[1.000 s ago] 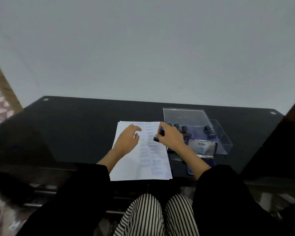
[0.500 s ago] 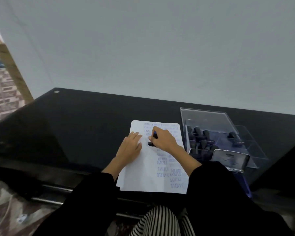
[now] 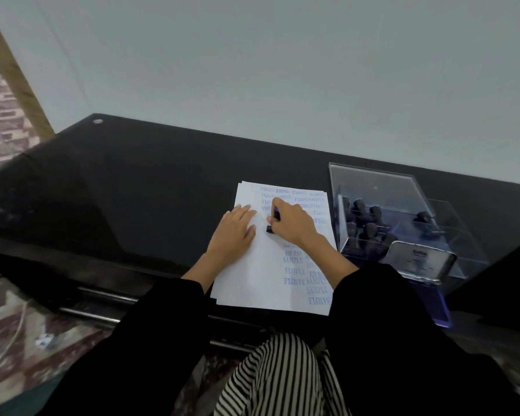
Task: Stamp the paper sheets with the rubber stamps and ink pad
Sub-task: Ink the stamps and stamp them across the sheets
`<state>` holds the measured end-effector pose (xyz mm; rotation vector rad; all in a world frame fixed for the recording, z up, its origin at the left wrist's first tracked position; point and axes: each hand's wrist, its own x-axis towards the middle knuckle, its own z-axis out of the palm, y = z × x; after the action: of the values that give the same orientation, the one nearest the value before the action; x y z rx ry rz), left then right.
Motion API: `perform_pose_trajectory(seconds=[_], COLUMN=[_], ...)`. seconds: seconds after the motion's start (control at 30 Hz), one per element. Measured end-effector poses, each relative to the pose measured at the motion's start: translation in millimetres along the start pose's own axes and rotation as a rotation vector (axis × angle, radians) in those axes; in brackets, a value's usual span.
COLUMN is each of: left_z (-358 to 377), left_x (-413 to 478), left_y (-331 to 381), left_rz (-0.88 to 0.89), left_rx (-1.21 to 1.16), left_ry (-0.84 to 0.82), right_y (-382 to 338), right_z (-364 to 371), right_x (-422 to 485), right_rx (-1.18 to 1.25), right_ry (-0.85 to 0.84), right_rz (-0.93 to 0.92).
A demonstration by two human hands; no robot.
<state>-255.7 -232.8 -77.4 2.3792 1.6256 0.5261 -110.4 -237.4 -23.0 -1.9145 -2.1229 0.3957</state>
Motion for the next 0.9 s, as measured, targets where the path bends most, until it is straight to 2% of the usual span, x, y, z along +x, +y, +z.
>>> perform_pose_trajectory(seconds=[0.57,0.9], left_z=[0,2], left_x=[-1,-1], left_y=[0,0], left_rz=[-0.001,-0.015], left_rx=[-0.048,-0.059], left_ry=[0.027,0.033], right_y=[1,0], right_z=[16,9], right_x=[-11,1], right_rx=[-0.005,0.039], right_ry=[0.176,0.084], right_rz=[-0.013,0.020])
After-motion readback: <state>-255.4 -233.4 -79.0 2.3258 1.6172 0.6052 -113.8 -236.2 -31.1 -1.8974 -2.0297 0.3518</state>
